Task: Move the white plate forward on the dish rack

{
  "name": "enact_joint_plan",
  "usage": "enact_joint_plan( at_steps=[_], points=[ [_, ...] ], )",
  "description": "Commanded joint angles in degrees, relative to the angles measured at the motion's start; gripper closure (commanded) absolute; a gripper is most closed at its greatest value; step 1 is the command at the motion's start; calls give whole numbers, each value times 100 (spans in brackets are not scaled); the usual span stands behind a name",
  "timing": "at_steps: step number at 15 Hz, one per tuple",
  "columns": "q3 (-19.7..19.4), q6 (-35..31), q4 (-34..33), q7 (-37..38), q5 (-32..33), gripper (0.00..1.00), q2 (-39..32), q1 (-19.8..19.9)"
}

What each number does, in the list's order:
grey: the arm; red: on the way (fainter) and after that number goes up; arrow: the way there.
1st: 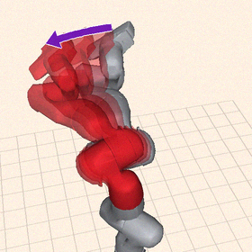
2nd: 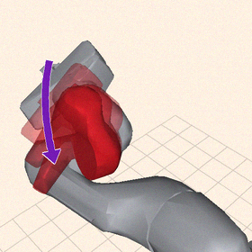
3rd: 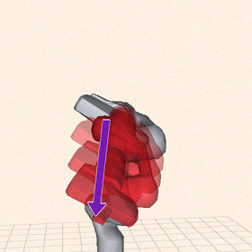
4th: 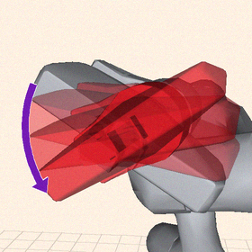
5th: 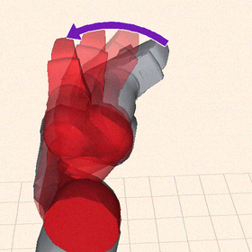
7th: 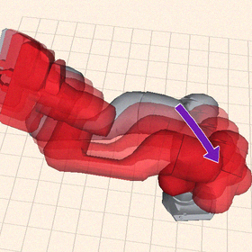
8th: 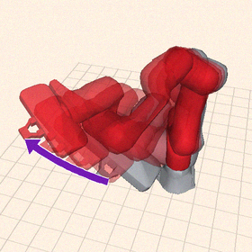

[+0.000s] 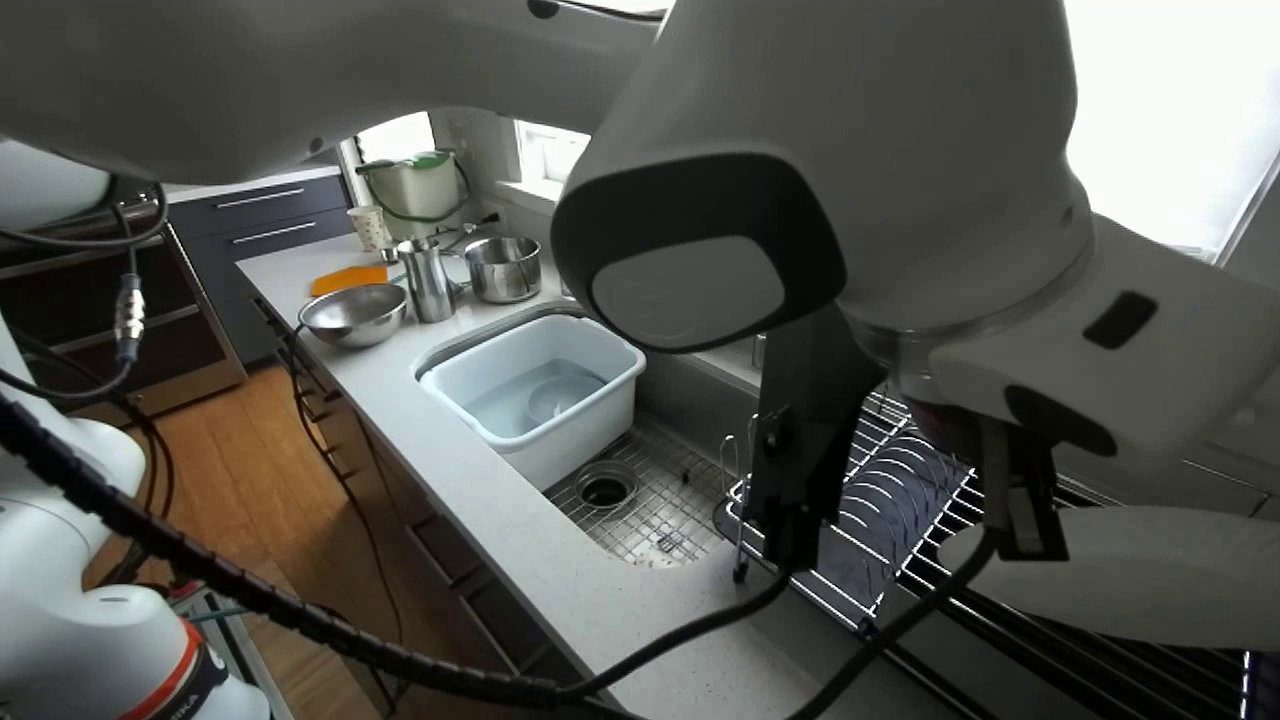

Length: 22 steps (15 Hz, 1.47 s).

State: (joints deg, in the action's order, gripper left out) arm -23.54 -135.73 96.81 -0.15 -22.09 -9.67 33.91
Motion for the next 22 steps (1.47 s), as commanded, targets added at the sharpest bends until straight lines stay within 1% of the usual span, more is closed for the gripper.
enact_joint_plan(
  at_steps=[1, 5, 8, 15, 22],
  points=[
    [26, 249, -78, 341, 64, 100, 164, -129],
    [44, 362, -197, 673, 36, 100, 236, -312],
    [40, 556, -322, 1098, -6, 100, 243, -456],
    [143, 1382, -861, 2142, -235, 100, 89, -690],
    [168, 1993, -1285, 3145, -7, 100, -75, -865]
  ],
)
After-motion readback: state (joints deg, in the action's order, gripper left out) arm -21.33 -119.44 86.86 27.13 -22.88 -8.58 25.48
